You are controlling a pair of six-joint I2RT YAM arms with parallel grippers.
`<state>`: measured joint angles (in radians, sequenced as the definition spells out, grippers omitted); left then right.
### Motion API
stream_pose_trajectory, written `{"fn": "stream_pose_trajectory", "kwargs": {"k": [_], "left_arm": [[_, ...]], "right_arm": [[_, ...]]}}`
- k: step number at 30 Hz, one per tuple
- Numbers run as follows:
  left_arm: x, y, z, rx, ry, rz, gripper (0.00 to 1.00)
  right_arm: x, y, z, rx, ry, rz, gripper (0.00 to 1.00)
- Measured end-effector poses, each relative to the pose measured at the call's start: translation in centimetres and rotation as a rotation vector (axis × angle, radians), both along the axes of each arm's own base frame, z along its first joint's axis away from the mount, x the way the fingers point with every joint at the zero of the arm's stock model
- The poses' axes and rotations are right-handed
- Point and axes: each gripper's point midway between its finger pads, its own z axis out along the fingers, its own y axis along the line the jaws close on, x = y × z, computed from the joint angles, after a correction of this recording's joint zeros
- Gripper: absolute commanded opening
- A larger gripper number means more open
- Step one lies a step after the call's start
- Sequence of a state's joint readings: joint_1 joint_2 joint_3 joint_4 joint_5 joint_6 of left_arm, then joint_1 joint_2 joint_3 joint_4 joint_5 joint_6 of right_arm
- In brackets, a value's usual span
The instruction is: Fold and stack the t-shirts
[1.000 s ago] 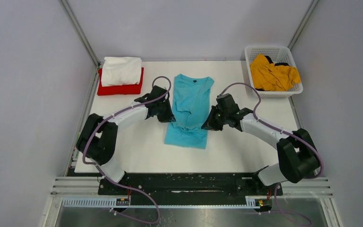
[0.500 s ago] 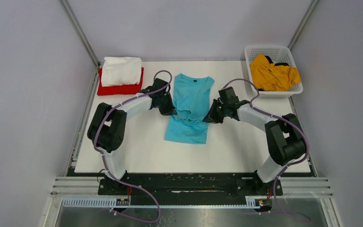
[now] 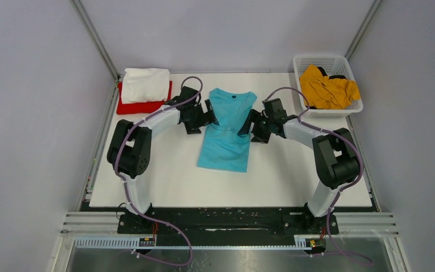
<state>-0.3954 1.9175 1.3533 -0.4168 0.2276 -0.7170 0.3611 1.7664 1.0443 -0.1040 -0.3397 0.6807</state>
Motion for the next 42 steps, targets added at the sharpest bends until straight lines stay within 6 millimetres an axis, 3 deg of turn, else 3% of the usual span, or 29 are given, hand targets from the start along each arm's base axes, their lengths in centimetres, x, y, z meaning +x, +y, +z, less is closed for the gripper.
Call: {"fn": "stream_pose_trajectory", "kwargs": {"k": [1, 4, 6, 10, 15, 20, 27, 31, 36, 38, 39, 42], "left_arm": [[0.0, 0.1, 0.2, -0.002, -0.005, 0.001, 0.99], [-0.9, 0.8, 1.3, -0.019, -0.034, 0.002, 0.99], [-2.5, 1.4, 2.1, -0.03, -0.05, 0.0, 0.99], [-7.7, 3.0, 2.6, -0.059, -0.063, -0.01, 0.99], [-13.5, 4.8, 0.1, -0.067, -0.002, -0.013, 0.99], [-17.4, 5.9, -2.8, -0.063, 0.074, -0.017, 0.93], [-16.4, 4.8, -3.0, -0.11, 0.035, -0.029, 0.67], [-15.3, 4.1, -3.5, -0.121, 0.027, -0.026, 0.48], [-14.5, 2.7, -4.3, -0.123, 0.029, -0.05, 0.31], [-14.3, 2.3, -4.4, -0.127, 0.026, -0.055, 0.16], [-14.3, 2.4, -4.6, -0.121, 0.027, -0.055, 0.04], [-14.5, 2.4, -5.0, -0.111, 0.033, -0.052, 0.0]], "right_arm": [[0.1, 0.0, 0.1, 0.0, -0.008, 0.001, 0.99], [-0.6, -0.4, 0.6, 0.007, -0.057, 0.011, 0.99], [-1.8, -0.8, 0.8, 0.013, -0.074, 0.009, 0.99], [-6.0, -2.0, 0.7, 0.023, -0.094, 0.008, 1.0], [-11.5, -1.6, 0.0, -0.002, -0.11, 0.069, 0.99], [-13.7, -1.3, -0.6, -0.001, -0.113, 0.082, 0.98], [-14.3, -0.4, -2.1, -0.032, -0.089, 0.099, 0.81], [-13.4, 0.2, -2.5, -0.031, -0.091, 0.078, 0.66], [-12.5, 0.8, -3.1, -0.023, -0.081, 0.05, 0.51], [-12.5, 0.9, -3.3, -0.02, -0.075, 0.043, 0.49], [-12.5, 0.9, -3.3, -0.018, -0.073, 0.041, 0.48], [-12.6, 1.0, -3.4, -0.02, -0.066, 0.04, 0.42]]}}
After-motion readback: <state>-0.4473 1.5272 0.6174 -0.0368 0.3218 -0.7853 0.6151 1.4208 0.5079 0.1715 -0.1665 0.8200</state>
